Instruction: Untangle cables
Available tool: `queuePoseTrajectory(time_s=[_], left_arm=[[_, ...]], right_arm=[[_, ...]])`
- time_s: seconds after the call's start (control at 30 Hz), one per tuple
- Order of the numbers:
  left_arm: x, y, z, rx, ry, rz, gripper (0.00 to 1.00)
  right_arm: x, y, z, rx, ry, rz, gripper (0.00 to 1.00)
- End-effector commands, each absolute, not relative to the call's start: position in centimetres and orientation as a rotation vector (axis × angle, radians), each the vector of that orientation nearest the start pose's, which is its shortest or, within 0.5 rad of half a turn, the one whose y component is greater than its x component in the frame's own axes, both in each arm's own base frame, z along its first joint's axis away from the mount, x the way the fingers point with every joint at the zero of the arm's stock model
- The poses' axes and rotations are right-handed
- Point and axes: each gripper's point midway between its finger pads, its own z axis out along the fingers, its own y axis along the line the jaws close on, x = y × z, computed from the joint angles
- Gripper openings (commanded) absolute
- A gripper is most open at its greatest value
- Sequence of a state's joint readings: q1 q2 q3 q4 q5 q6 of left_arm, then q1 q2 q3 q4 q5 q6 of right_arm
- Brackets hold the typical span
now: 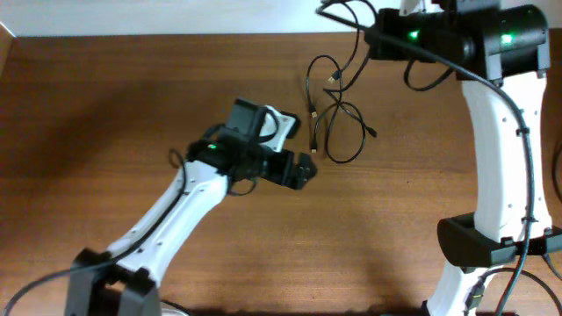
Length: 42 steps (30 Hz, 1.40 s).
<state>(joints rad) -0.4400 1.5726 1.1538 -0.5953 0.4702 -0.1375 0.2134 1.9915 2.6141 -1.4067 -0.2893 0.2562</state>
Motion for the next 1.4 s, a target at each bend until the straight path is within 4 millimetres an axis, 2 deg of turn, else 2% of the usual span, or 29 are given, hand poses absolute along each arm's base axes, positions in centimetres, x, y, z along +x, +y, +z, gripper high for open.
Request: queuePoseTrajectory(time_s=[0.0,0.03,0.07,0.1,0.13,0.2,0.3,0.43,0.57,0.6,0.63,0.67,0.7,0.77,0.9,1.0,1.07,1.1,1.17,1.23,1.33,1.37], left_arm=[[30.1,-29.3,12.1,0.84,2.488,-0.92,0.93],[29.7,-30.4,12.0,0.917,2.441,-0.917,0.84],[29.6,-31.6,12.3,0.989,2.373,-0.912,0.84],[29.9,-33.2,13.0,1.065,2.26,-0.857,0.91],[30.6,-33.6,13.1,1.092,2.206,-0.757,0.99],[32.2,-34.1,12.6,1.078,2.153,-0.499,0.99],[33.3,-35.3,12.4,1.048,2.097,-0.403,0.99],[34.0,-35.9,8.8,1.059,2.134,-0.371,0.99],[34.5,-36.3,7.3,1.057,2.134,-0.367,0.99],[34.6,-36.4,7.2,1.055,2.13,-0.368,0.94],[34.7,-36.5,7.3,1.053,2.127,-0.369,0.73],[34.7,-36.6,7.5,1.049,2.119,-0.373,0.39],[34.8,-36.6,7.7,1.046,2.114,-0.375,0.0],[34.8,-36.6,8.4,1.035,2.109,-0.38,0.0],[34.8,-35.7,11.6,0.999,2.078,-0.352,0.0],[34.1,-31.9,13.6,0.96,2.14,-0.189,0.0],[34.2,-27.1,16.2,0.775,2.199,-0.009,0.0],[34.4,-25.2,17.3,0.693,2.212,0.046,0.0],[34.8,-20.0,19.4,0.531,2.249,0.137,0.0],[35.3,-15.0,20.0,0.378,2.305,0.202,0.0],[35.8,-5.9,19.1,0.025,2.425,0.307,0.0],[35.9,-4.0,18.9,-0.067,2.435,0.32,0.0]], right_arm=[[43.1,12.8,40.9,-0.007,2.31,0.692,0.04],[43.1,12.2,41.0,0.017,2.311,0.716,0.04],[43.1,11.7,41.2,0.027,2.307,0.76,0.04],[42.9,11.2,41.5,0.031,2.299,0.818,0.04],[42.7,10.9,41.8,0.032,2.291,0.868,0.04],[42.6,9.8,42.2,0.051,2.277,0.927,0.04],[42.3,9.4,41.9,0.069,2.294,0.94,0.04],[42.1,9.5,41.9,0.067,2.298,0.95,0.04],[42.0,9.5,41.7,0.071,2.306,0.952,0.04],[42.0,9.5,41.7,0.067,2.305,0.95,0.04],[42.0,9.5,41.7,0.061,2.305,0.947,0.04],[42.0,9.4,41.7,0.062,2.307,0.944,0.04],[42.0,9.3,41.6,0.067,2.31,0.938,0.04],[42.1,9.2,41.5,0.069,2.312,0.921,0.04],[42.1,9.2,41.5,0.071,2.312,0.921,0.04],[42.6,7.8,40.7,0.125,2.331,0.809,0.04],[43.0,6.7,40.2,0.166,2.342,0.719,0.04],[43.2,6.2,40.0,0.181,2.344,0.685,0.04],[43.4,4.6,39.5,0.235,2.353,0.589,0.04],[43.3,3.3,39.1,0.277,2.365,0.564,0.04],[42.5,-0.5,38.4,0.403,2.384,0.527,0.04],[42.3,-1.5,38.2,0.438,2.387,0.518,0.04]])
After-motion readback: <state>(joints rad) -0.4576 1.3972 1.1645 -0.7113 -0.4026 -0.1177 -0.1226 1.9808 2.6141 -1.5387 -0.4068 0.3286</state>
